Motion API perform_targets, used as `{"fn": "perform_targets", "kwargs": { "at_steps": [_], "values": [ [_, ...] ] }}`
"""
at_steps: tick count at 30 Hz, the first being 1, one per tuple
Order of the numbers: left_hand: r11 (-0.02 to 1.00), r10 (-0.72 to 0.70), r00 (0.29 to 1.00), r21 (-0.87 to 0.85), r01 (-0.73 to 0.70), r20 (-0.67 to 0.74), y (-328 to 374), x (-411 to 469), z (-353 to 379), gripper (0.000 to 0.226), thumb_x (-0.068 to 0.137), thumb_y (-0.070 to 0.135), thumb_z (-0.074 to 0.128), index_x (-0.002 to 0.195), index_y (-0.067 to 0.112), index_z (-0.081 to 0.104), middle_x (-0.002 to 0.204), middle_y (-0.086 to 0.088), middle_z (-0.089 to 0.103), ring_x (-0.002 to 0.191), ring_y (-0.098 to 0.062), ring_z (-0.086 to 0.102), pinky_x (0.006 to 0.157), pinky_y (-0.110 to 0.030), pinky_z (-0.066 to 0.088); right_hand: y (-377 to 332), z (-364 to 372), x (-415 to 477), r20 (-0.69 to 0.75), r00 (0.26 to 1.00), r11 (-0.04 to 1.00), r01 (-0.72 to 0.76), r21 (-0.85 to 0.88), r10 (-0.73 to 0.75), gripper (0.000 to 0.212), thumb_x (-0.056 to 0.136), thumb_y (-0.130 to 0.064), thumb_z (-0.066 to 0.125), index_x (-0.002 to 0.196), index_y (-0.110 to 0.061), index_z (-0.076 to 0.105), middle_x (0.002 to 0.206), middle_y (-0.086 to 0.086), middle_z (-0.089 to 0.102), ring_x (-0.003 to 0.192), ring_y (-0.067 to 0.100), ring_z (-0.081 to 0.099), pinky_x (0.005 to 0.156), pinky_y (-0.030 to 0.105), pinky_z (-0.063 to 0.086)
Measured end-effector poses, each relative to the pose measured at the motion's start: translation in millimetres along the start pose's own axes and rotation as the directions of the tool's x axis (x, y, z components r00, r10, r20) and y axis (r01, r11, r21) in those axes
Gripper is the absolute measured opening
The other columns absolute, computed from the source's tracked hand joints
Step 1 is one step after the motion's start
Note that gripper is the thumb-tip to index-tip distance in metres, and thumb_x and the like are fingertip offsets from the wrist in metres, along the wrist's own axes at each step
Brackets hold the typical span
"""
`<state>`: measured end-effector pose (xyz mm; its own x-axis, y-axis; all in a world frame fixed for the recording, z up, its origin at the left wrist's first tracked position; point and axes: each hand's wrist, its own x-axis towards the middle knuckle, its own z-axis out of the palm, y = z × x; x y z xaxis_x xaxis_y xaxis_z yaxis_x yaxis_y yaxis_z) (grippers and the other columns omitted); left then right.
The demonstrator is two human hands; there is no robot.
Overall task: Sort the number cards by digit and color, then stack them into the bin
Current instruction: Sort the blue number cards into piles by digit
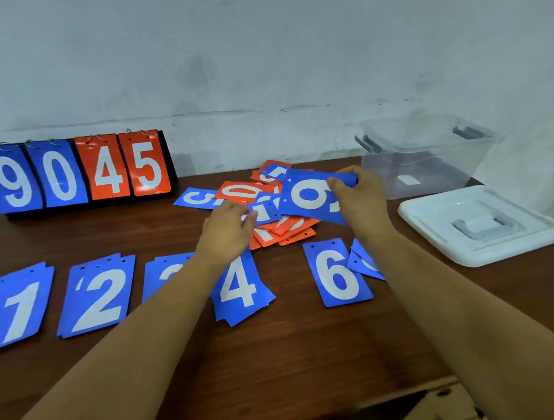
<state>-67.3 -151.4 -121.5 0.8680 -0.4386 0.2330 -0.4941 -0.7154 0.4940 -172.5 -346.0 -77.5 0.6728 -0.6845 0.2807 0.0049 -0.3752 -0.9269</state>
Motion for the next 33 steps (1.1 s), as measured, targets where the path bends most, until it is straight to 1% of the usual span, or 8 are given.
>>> {"fn": "perform_targets", "kwargs": {
  "at_steps": [2,4,6,11,15,21,26,33],
  "values": [
    [0.898,-0.105,0.994,-0.433,0.082,-0.031,19,-8,-14,0.041,0.099,0.05,0.045,0.118,0.019,0.064,0.113,0.0,0.065,0.111,-0.02,0.061,0.095,-0.036,0.049,-8,4,-5,0.103,0.994,0.995,-0.05,0.086,0.042,0.007,0.088,-0.017,0.069,0.082,-0.014,0.066,0.081,0.005,0.071,0.076,0.019,0.07,0.068,0.034,0.057],
    [0.531,-0.177,0.977,-0.824,0.199,0.122,34,-16,-27,0.031,0.096,0.046,0.055,0.108,0.018,0.064,0.101,0.002,0.069,0.096,-0.024,0.071,0.087,-0.037,0.056,-13,11,-10,0.205,0.967,0.931,-0.21,0.299,0.153,0.004,0.087,-0.01,0.071,0.087,-0.01,0.068,0.086,0.01,0.074,0.077,0.023,0.072,0.07,0.036,0.06],
    [0.33,-0.13,0.965,-0.908,0.26,0.229,36,-23,-31,0.025,0.094,0.026,0.064,0.113,0.01,0.059,0.101,-0.008,0.072,0.089,-0.026,0.074,0.081,-0.034,0.059,-12,22,-15,0.289,0.922,0.799,-0.371,0.473,0.257,0.019,0.085,-0.004,0.071,0.102,-0.001,0.064,0.096,0.017,0.073,0.085,0.031,0.072,0.079,0.042,0.06],
    [0.387,-0.25,0.961,-0.897,0.212,0.119,10,-32,-28,0.006,0.093,0.011,0.063,0.097,0.008,0.066,0.099,-0.01,0.075,0.084,-0.024,0.074,0.071,-0.032,0.06,-5,53,-28,0.475,0.835,0.861,-0.435,0.264,0.276,0.031,0.089,-0.025,0.07,0.108,-0.002,0.065,0.101,0.01,0.074,0.091,0.024,0.072,0.082,0.041,0.059],
    [0.497,-0.395,0.918,-0.836,0.231,0.018,-36,-42,-32,0.011,0.095,0.018,0.06,0.097,0.01,0.067,0.098,0.001,0.075,0.092,-0.018,0.073,0.072,-0.035,0.059,9,71,-13,0.342,0.934,0.975,-0.029,-0.223,0.106,0.031,0.094,-0.038,0.059,0.1,-0.008,0.066,0.095,0.005,0.07,0.094,0.022,0.066,0.079,0.032,0.053],
    [0.572,-0.4,0.916,-0.791,0.218,-0.037,-65,-54,-26,0.01,0.096,0.016,0.059,0.096,0.014,0.068,0.099,0.004,0.075,0.089,-0.013,0.072,0.064,-0.025,0.056,39,101,20,0.527,0.849,0.644,0.412,-0.645,-0.016,0.075,0.084,-0.056,0.064,0.144,-0.016,0.041,0.148,0.008,0.041,0.135,0.027,0.039,0.11,0.045,0.036],
    [0.55,-0.451,0.892,-0.789,0.274,-0.005,-72,-53,-22,0.008,0.096,0.021,0.061,0.098,0.021,0.068,0.1,0.01,0.074,0.089,-0.008,0.071,0.065,-0.026,0.055,45,116,29,0.572,0.816,0.533,0.446,-0.719,0.089,0.064,0.091,-0.052,0.057,0.146,-0.028,0.036,0.144,0.008,0.046,0.133,0.031,0.042,0.109,0.052,0.031],
    [0.586,-0.46,0.888,-0.76,0.282,-0.025,-78,-54,-25,0.012,0.095,0.027,0.062,0.104,0.021,0.066,0.099,0.012,0.073,0.085,-0.004,0.071,0.057,-0.018,0.053,41,119,13,0.511,0.844,0.448,0.525,-0.724,-0.163,0.032,0.1,-0.038,0.044,0.121,-0.024,0.063,0.114,0.005,0.063,0.109,0.025,0.057,0.107,0.047,0.032]
  ]
}}
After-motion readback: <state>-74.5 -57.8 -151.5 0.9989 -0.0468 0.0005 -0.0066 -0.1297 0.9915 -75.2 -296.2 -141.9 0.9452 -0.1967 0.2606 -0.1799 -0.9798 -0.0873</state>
